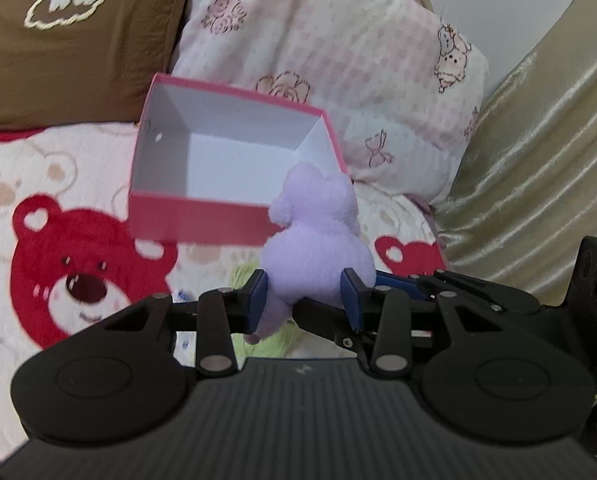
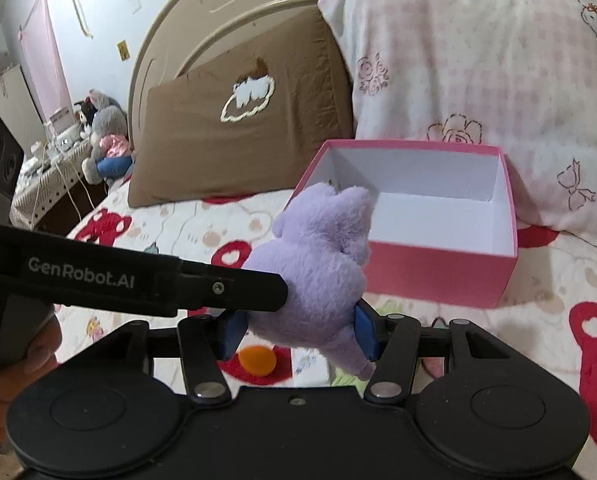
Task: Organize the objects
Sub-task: 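Lift the lilac plush with the left gripper and carry it into the pink box, then open the left gripper to drop the plush inside the box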
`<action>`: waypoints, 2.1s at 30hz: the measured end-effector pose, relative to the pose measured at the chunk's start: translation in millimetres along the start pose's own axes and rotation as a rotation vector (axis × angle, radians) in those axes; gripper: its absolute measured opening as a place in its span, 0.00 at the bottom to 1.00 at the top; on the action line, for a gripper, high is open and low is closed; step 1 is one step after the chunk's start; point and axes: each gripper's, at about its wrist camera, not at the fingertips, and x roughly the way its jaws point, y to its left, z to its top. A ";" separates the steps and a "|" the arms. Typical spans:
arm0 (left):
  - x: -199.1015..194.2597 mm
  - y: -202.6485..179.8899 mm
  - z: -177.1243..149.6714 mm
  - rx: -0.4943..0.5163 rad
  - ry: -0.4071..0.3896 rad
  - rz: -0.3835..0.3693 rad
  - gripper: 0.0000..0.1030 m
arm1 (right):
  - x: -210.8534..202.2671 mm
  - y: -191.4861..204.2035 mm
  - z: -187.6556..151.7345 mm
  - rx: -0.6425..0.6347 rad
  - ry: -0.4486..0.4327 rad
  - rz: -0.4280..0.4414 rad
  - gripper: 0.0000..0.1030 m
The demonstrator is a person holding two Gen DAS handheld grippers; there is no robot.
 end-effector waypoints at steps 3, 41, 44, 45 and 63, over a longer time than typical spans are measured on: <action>14.6 -2.2 18.8 -0.002 -0.001 0.002 0.37 | 2.8 -12.0 15.4 -0.019 -0.013 -0.002 0.58; 250.8 80.4 132.3 -0.271 0.149 -0.012 0.38 | 193.7 -157.1 110.0 -0.022 0.128 -0.126 0.57; 261.2 84.6 132.1 -0.297 0.169 -0.001 0.37 | 206.0 -156.5 109.6 0.006 0.155 -0.175 0.57; 264.2 86.7 131.9 -0.306 0.179 0.000 0.37 | 210.4 -153.2 108.9 -0.009 0.166 -0.200 0.57; 293.0 99.1 124.0 -0.380 0.245 0.031 0.37 | 233.3 -148.1 93.4 -0.041 0.226 -0.264 0.57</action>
